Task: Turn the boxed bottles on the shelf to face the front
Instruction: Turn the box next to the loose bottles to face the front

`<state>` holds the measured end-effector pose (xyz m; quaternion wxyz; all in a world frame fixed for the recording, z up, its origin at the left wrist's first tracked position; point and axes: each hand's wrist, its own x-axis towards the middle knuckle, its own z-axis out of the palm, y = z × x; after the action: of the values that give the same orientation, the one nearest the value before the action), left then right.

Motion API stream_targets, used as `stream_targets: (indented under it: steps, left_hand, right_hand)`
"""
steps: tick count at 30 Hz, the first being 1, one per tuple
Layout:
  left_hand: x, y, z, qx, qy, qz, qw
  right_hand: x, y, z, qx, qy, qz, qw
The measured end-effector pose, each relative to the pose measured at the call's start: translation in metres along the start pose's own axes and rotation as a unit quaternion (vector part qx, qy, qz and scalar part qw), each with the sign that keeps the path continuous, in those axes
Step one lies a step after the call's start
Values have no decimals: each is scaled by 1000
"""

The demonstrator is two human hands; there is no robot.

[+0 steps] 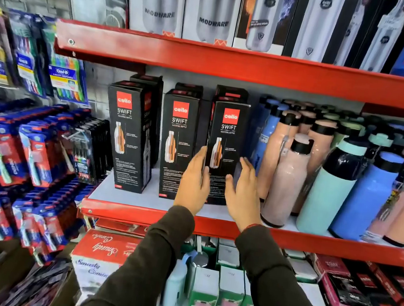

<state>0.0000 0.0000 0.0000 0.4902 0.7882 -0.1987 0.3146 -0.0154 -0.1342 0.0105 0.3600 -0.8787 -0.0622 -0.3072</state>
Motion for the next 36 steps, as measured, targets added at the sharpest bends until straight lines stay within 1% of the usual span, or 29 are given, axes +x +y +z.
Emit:
stream_targets:
  steps: [2,4,6,10,12,16,18,20,26,30,34,36]
  left_hand:
    - [2,-4,7,-22,-7,-58,998]
    - [1,-7,14,-52,-11,-128,990]
    - [3,-12,20,-92,-5,-173,981]
    - [4,-20,26,-146,12,-192,970]
    - [2,-19,26,-192,17,-203,960]
    - [-2,-19,27,-261,30,-220,939]
    - [-5,-20,26,-290,38,-224,930]
    - [-7,-20,24,-299,51,-218,928]
    - [-8,-11,24,-298,72,-164,938]
    - [-8,-12,26,-300,79,-141,940]
    - [-5,-13,25,-218,100,-94,966]
    - [0,-15,27,-183,102,-94,973]
  right_hand:
    - [7,7,3,52,-34,53,997]
    - [13,14,7,85,-66,88,990]
    - [17,20,12,110,-89,97,985]
    - [18,28,21,176,-85,72,978]
    - [15,29,24,206,-72,68,973]
    - [12,31,27,226,-41,63,971]
    - [11,32,26,224,-26,67,972]
    - [12,32,22,224,-16,67,972]
    - [24,25,15,255,13,101,962]
    - [30,25,10,227,38,114,966]
    - [35,33,5,207,49,111,971]
    - [38,36,4,208,36,112,971]
